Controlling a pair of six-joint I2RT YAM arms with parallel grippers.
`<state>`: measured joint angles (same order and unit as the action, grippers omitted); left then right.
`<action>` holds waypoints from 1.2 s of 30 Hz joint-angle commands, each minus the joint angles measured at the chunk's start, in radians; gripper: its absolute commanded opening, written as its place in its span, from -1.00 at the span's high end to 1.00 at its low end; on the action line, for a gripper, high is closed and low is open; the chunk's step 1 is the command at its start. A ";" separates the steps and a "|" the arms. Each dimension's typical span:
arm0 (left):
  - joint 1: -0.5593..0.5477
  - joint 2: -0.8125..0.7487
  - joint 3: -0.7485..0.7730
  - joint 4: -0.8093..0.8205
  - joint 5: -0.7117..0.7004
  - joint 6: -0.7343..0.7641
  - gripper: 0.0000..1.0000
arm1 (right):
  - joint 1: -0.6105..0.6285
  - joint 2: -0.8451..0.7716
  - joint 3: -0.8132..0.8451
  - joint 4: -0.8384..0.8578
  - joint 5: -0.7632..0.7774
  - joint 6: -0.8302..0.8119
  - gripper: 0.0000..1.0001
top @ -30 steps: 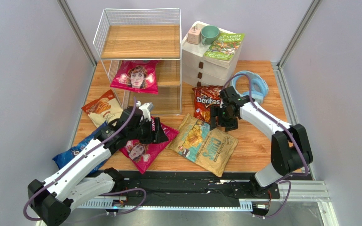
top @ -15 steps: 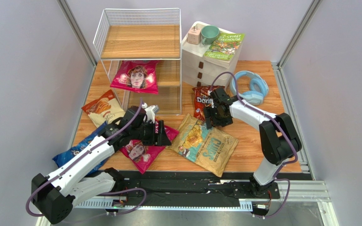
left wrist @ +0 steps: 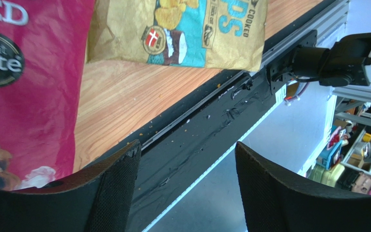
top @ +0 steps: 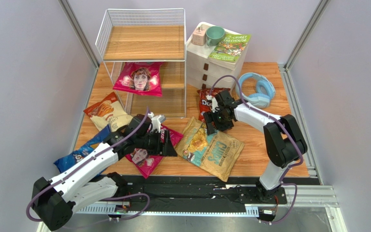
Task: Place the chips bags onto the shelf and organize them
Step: Pick up the potato chip from the center of the board.
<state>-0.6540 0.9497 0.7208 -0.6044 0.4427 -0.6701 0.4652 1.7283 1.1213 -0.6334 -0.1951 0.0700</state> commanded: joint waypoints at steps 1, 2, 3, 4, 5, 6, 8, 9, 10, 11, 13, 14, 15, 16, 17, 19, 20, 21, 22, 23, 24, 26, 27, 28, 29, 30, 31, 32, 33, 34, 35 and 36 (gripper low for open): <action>-0.068 -0.040 -0.101 0.138 -0.013 -0.124 -0.59 | 0.003 0.000 -0.021 0.026 -0.072 -0.039 -0.56; -0.082 -0.039 -0.115 0.161 -0.018 -0.144 -0.61 | 0.003 0.005 -0.017 0.017 -0.081 -0.036 -0.56; -0.107 -0.035 -0.130 0.178 -0.030 -0.170 -0.64 | 0.003 0.008 -0.012 0.011 -0.087 -0.030 -0.56; -0.116 -0.019 -0.132 0.198 -0.033 -0.175 -0.64 | 0.001 0.013 -0.005 0.002 -0.093 -0.029 -0.56; -0.125 -0.006 -0.132 0.207 -0.039 -0.178 -0.66 | 0.003 0.026 0.011 -0.020 -0.099 -0.027 -0.55; -0.134 0.006 -0.132 0.218 -0.041 -0.180 -0.68 | 0.003 0.033 0.014 -0.029 -0.102 -0.026 -0.55; -0.148 0.049 -0.133 0.258 -0.036 -0.186 -0.68 | 0.003 0.037 0.020 -0.046 -0.118 -0.021 -0.50; -0.153 0.063 -0.129 0.270 -0.038 -0.187 -0.68 | 0.003 0.033 0.018 -0.049 -0.125 -0.018 -0.44; -0.159 0.093 -0.124 0.287 -0.036 -0.186 -0.68 | 0.003 0.027 0.014 -0.051 -0.144 -0.009 -0.42; -0.160 0.107 -0.121 0.298 -0.036 -0.186 -0.68 | 0.003 0.010 0.009 -0.046 -0.153 -0.004 -0.40; -0.164 0.150 -0.113 0.334 -0.039 -0.187 -0.69 | 0.003 -0.002 -0.008 -0.043 -0.168 0.017 -0.36; -0.164 0.164 -0.113 0.351 -0.041 -0.190 -0.69 | 0.003 -0.007 -0.014 -0.038 -0.173 0.022 -0.36; -0.164 0.193 -0.116 0.363 -0.053 -0.201 -0.70 | 0.003 -0.013 -0.026 -0.037 -0.178 0.027 -0.35; -0.164 0.207 -0.115 0.385 -0.056 -0.206 -0.71 | 0.001 -0.018 -0.032 -0.038 -0.179 0.033 -0.33; -0.164 0.224 -0.116 0.394 -0.059 -0.212 -0.71 | 0.003 -0.022 -0.038 -0.041 -0.184 0.043 -0.33; -0.165 0.265 -0.115 0.426 -0.056 -0.226 -0.71 | 0.003 -0.042 -0.058 -0.045 -0.188 0.059 -0.28; -0.165 0.277 -0.116 0.431 -0.053 -0.230 -0.71 | 0.001 -0.052 -0.063 -0.043 -0.188 0.062 -0.24; -0.167 0.300 -0.113 0.440 -0.058 -0.235 -0.72 | 0.003 -0.065 -0.069 -0.045 -0.188 0.065 -0.19; -0.167 0.311 -0.115 0.448 -0.058 -0.238 -0.72 | 0.003 -0.068 -0.077 -0.045 -0.193 0.071 -0.18; -0.167 0.322 -0.119 0.457 -0.055 -0.244 -0.73 | 0.003 -0.073 -0.081 -0.045 -0.196 0.076 -0.17; -0.167 0.342 -0.123 0.475 -0.052 -0.249 -0.73 | 0.001 -0.075 -0.083 -0.042 -0.199 0.080 -0.16; -0.167 0.356 -0.132 0.489 -0.042 -0.261 -0.74 | 0.001 -0.076 -0.087 -0.046 -0.201 0.088 -0.15; -0.167 0.365 -0.142 0.497 -0.041 -0.273 -0.74 | 0.001 -0.076 -0.089 -0.049 -0.204 0.097 -0.14; -0.167 0.366 -0.149 0.500 -0.039 -0.279 -0.74 | 0.001 -0.076 -0.090 -0.049 -0.210 0.100 -0.13; -0.167 0.365 -0.164 0.505 -0.039 -0.290 -0.74 | 0.001 -0.076 -0.094 -0.049 -0.216 0.108 -0.11; -0.167 0.363 -0.172 0.518 -0.038 -0.295 -0.74 | 0.001 -0.078 -0.097 -0.051 -0.219 0.120 -0.10; -0.167 0.363 -0.179 0.525 -0.035 -0.301 -0.74 | 0.001 -0.081 -0.100 -0.052 -0.219 0.129 -0.08; -0.167 0.365 -0.191 0.531 -0.030 -0.310 -0.74 | 0.003 -0.084 -0.107 -0.049 -0.224 0.134 -0.08; -0.167 0.368 -0.199 0.535 -0.030 -0.313 -0.74 | 0.003 -0.087 -0.112 -0.045 -0.230 0.142 -0.08; -0.167 0.371 -0.204 0.538 -0.030 -0.319 -0.75 | 0.003 -0.093 -0.118 -0.040 -0.231 0.149 -0.08; -0.167 0.373 -0.213 0.537 -0.032 -0.332 -0.75 | 0.003 -0.096 -0.129 -0.038 -0.227 0.152 -0.07; -0.167 0.374 -0.219 0.538 -0.033 -0.338 -0.75 | 0.003 -0.098 -0.133 -0.038 -0.231 0.160 -0.07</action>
<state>-0.8165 1.3170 0.5255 -0.1123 0.3958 -0.9646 0.4637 1.6810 1.0100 -0.6884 -0.3870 0.1848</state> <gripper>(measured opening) 0.870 0.538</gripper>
